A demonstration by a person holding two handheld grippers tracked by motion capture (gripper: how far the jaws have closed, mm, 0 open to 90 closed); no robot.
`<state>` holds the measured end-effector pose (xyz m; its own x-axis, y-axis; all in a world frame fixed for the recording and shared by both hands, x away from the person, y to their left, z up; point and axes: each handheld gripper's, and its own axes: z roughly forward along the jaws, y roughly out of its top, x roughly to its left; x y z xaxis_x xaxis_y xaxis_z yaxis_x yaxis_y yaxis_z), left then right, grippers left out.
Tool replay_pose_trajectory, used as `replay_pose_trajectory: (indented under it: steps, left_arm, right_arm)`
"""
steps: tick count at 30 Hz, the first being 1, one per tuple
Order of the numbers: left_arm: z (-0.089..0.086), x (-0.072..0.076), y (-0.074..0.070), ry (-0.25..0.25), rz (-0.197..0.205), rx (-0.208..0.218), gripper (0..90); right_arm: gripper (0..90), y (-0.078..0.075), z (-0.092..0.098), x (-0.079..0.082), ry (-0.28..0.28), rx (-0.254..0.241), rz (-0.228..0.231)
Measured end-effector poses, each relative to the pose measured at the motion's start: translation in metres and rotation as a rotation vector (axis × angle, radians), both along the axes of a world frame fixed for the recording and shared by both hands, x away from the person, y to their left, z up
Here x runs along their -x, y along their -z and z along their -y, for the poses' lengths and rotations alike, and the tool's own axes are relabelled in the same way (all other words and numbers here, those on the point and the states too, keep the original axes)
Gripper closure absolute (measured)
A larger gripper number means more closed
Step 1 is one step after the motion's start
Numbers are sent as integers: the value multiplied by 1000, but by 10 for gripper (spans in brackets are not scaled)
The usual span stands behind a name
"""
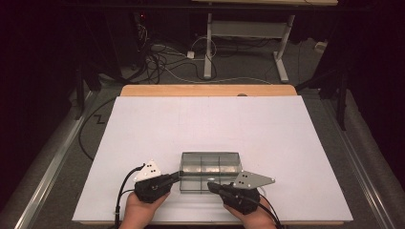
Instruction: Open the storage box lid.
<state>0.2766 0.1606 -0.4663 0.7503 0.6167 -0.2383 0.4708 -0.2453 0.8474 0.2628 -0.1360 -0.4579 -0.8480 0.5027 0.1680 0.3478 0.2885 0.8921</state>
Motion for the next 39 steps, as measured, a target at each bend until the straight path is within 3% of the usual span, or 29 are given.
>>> replay_pose_trajectory:
  steps: [9,19,39]
  left_arm:
    - [0,-2,-2,14,10,9,879]
    - [-1,-6,-7,21,32,23,879]
    - [-3,-9,-4,23,17,32,879]
  right_arm:
    - [900,2,9,2,9,21,16]
    - [900,3,29,1,71,41,24]
    - [900,4,67,-4,175,68,37]
